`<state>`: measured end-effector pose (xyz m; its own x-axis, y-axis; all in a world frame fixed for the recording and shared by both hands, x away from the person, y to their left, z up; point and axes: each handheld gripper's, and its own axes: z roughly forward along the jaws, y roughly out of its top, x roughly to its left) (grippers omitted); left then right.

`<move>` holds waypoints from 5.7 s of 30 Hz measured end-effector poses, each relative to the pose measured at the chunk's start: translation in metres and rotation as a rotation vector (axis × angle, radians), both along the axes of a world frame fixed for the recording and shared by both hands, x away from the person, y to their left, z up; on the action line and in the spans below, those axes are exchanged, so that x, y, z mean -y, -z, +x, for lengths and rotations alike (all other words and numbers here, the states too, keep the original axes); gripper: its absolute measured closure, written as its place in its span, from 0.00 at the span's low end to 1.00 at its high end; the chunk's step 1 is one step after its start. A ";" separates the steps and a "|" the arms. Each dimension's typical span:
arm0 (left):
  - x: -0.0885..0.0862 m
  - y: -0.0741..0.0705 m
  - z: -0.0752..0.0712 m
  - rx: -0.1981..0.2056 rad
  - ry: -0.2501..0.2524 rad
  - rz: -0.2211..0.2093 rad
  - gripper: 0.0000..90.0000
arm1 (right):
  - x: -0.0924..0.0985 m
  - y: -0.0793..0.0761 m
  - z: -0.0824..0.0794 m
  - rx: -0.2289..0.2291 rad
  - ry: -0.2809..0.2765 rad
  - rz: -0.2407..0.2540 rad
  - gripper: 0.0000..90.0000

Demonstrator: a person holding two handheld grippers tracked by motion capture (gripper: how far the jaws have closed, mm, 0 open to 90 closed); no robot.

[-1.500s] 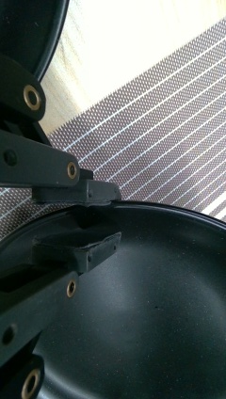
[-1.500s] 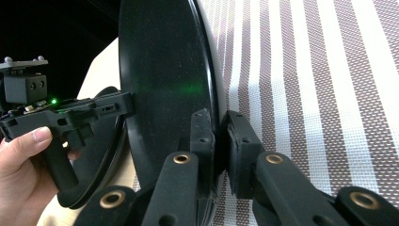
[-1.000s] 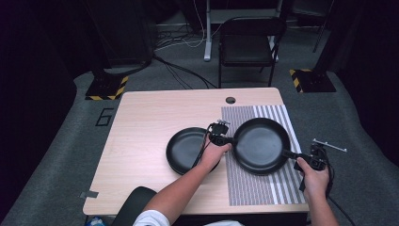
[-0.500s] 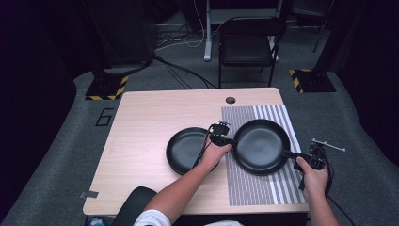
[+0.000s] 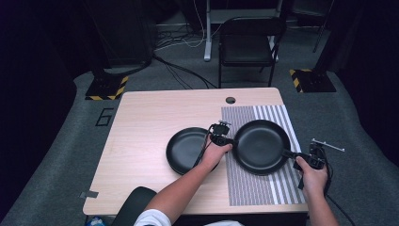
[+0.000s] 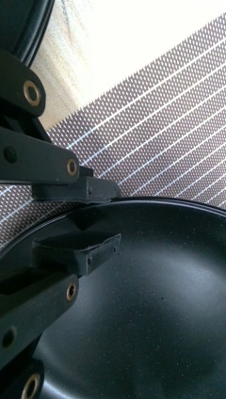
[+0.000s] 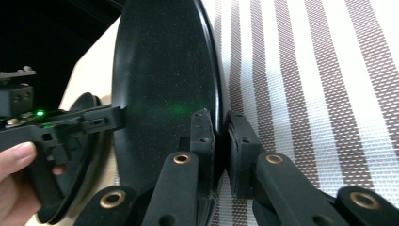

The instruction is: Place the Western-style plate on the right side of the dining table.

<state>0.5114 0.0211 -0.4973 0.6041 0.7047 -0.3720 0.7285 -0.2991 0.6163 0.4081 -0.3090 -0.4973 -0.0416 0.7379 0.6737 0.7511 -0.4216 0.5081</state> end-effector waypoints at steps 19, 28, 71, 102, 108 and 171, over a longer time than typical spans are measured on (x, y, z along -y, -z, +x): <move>0.004 0.002 0.003 -0.042 0.013 0.042 0.78 | -0.002 0.010 0.002 -0.042 0.015 -0.030 0.87; 0.004 0.002 0.003 -0.049 0.001 0.014 0.74 | -0.001 0.021 0.000 -0.091 0.018 -0.028 0.83; 0.003 -0.005 0.001 -0.021 0.007 -0.041 0.59 | 0.001 0.010 -0.005 -0.039 0.028 -0.149 0.69; -0.039 -0.043 -0.010 0.144 -0.028 -0.059 0.49 | -0.027 -0.034 -0.012 0.150 -0.072 -0.303 0.55; -0.059 -0.046 -0.010 0.160 -0.049 -0.064 0.49 | -0.037 -0.036 -0.011 0.187 -0.100 -0.333 0.56; -0.231 -0.018 -0.042 0.289 -0.403 0.105 0.48 | -0.162 -0.009 -0.031 0.357 -0.689 -0.482 0.52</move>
<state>0.4690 0.2519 -0.4795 0.3445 0.9275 -0.1448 0.6031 -0.1005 0.7913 0.3771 -0.1474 -0.4882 -0.7241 0.6704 0.1618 0.5222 0.3798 0.7636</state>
